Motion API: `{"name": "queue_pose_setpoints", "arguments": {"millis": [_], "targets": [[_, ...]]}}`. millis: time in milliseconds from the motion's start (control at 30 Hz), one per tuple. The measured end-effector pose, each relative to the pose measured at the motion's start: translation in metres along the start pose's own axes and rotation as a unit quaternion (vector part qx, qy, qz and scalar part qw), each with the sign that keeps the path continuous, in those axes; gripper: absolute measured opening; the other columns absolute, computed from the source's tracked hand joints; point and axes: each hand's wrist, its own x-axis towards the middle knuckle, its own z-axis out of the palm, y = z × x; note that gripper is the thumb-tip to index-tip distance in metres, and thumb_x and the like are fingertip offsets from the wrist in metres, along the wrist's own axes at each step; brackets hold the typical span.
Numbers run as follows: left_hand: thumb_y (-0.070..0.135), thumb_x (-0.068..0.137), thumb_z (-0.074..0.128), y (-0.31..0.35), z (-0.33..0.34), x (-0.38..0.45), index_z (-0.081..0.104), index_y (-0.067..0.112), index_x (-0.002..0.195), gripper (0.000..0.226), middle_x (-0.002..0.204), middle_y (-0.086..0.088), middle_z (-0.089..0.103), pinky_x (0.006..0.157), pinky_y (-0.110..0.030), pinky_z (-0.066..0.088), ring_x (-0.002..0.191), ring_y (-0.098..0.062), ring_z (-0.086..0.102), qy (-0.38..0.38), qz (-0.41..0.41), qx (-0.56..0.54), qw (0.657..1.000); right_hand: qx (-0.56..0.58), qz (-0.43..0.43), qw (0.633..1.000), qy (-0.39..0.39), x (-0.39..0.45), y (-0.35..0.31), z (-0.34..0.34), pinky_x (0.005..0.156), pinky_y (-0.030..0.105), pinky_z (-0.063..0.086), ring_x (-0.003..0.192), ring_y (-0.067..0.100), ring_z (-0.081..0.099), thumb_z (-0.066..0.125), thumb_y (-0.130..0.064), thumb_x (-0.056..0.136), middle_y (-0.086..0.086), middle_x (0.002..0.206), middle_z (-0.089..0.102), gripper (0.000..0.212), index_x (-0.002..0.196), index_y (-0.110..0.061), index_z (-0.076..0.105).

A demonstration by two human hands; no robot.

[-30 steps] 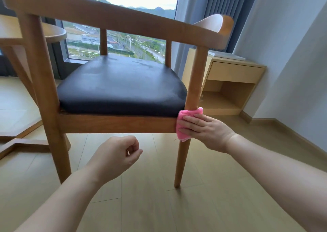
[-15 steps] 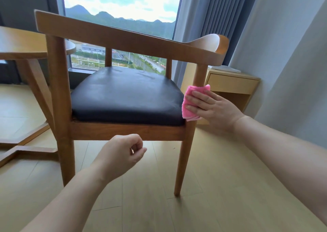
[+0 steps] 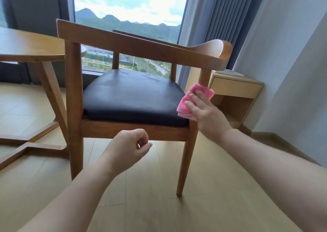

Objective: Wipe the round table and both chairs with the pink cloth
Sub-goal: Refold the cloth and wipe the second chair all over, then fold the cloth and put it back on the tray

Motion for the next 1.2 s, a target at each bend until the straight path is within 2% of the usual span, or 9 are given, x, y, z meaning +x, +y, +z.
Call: {"name": "queue_pose_setpoints", "arguments": {"millis": [167, 333, 467, 633, 833, 933, 1033, 1100, 1200], "targets": [[0.04, 0.083, 0.068, 0.0, 0.008, -0.003, 0.056, 0.034, 0.105, 0.027, 0.09, 0.02, 0.059, 0.064, -0.018, 0.052, 0.075, 0.001, 0.059, -0.064, -0.052, -0.036, 0.996, 0.292, 0.121, 0.947, -0.062, -0.027, -0.06, 0.026, 0.115, 0.034, 0.032, 0.138, 0.019, 0.037, 0.052, -0.015, 0.097, 0.003, 0.145, 0.047, 0.045, 0.142, -0.013, 0.046], [0.038, 0.08, 0.072, 0.006, 0.013, -0.006, 0.048, 0.027, 0.13, 0.056, 0.121, 0.01, 0.055, 0.089, -0.023, 0.048, 0.101, 0.0, 0.054, -0.039, -0.051, -0.069, 0.996, 0.47, 0.137, 0.872, 0.001, -0.007, -0.094, 0.003, 0.071, 0.012, 0.049, 0.089, 0.004, 0.064, 0.044, -0.008, 0.096, -0.016, 0.092, 0.067, 0.042, 0.115, -0.04, 0.06], [0.056, 0.064, 0.079, 0.019, -0.005, -0.002, 0.038, 0.031, 0.128, 0.081, 0.12, 0.012, 0.046, 0.08, -0.023, 0.052, 0.104, -0.004, 0.053, 0.095, -0.06, -0.13, 0.985, 0.544, 0.112, 0.83, -0.036, 0.01, -0.113, -0.024, 0.072, 0.025, 0.056, 0.087, 0.016, 0.066, 0.043, -0.007, 0.094, -0.005, 0.092, 0.069, 0.041, 0.111, -0.038, 0.064], [0.076, 0.051, 0.074, 0.053, -0.044, 0.0, 0.011, 0.047, 0.14, 0.113, 0.122, 0.028, 0.044, 0.075, -0.017, 0.055, 0.103, 0.007, 0.056, -0.005, -0.11, -0.125, 0.986, 0.604, 0.147, 0.776, -0.104, 0.03, -0.117, -0.074, 0.069, 0.025, 0.056, 0.086, 0.016, 0.069, 0.05, -0.023, 0.096, -0.003, 0.091, 0.071, 0.021, 0.106, -0.032, 0.067], [0.057, 0.07, 0.075, 0.141, -0.155, 0.061, 0.04, 0.053, 0.124, 0.065, 0.102, 0.018, 0.066, 0.069, -0.017, 0.055, 0.09, -0.004, 0.068, -0.11, -0.16, -0.217, 0.957, 0.687, 0.191, 0.66, -0.238, 0.092, -0.087, -0.198, 0.062, 0.025, 0.048, 0.073, 0.013, 0.062, 0.061, -0.022, 0.094, 0.008, 0.09, 0.07, 0.023, 0.115, -0.03, 0.067], [0.049, 0.082, 0.067, 0.201, -0.229, 0.126, 0.056, 0.042, 0.108, 0.029, 0.091, 0.01, 0.07, 0.064, -0.018, 0.052, 0.08, -0.008, 0.069, -0.122, -0.174, -0.215, 0.953, 0.728, 0.155, 0.588, -0.318, 0.148, -0.041, -0.282, 0.086, 0.033, 0.054, 0.108, 0.024, 0.064, 0.077, -0.02, 0.082, 0.003, 0.118, 0.065, 0.057, 0.133, -0.028, 0.053], [0.036, 0.089, 0.059, 0.263, -0.297, 0.2, 0.058, 0.043, 0.09, 0.008, 0.083, 0.018, 0.067, 0.059, -0.014, 0.049, 0.076, -0.001, 0.066, -0.125, -0.177, -0.141, 0.966, 0.654, 0.156, 0.673, -0.308, 0.208, 0.003, -0.364, 0.094, 0.038, 0.053, 0.109, 0.022, 0.062, 0.082, -0.023, 0.076, 0.001, 0.117, 0.061, 0.061, 0.129, -0.025, 0.052], [0.03, 0.089, 0.056, 0.313, -0.337, 0.247, 0.059, 0.038, 0.084, 0.01, 0.079, 0.017, 0.066, 0.058, -0.015, 0.049, 0.074, -0.001, 0.065, -0.163, -0.179, -0.098, 0.965, 0.585, 0.203, 0.74, -0.263, 0.245, 0.039, -0.416, 0.088, 0.036, 0.056, 0.098, 0.015, 0.064, 0.078, -0.023, 0.079, -0.001, 0.106, 0.064, 0.043, 0.118, -0.022, 0.058], [0.025, 0.077, 0.05, 0.382, -0.387, 0.312, 0.06, 0.027, 0.083, 0.011, 0.076, 0.006, 0.066, 0.061, -0.03, 0.053, 0.075, -0.012, 0.065, -0.223, -0.175, -0.011, 0.959, 0.567, 0.207, 0.769, -0.211, 0.298, 0.103, -0.489, 0.08, 0.048, 0.055, 0.083, 0.03, 0.064, 0.065, -0.007, 0.087, 0.018, 0.088, 0.066, 0.008, 0.093, -0.004, 0.067]]}}
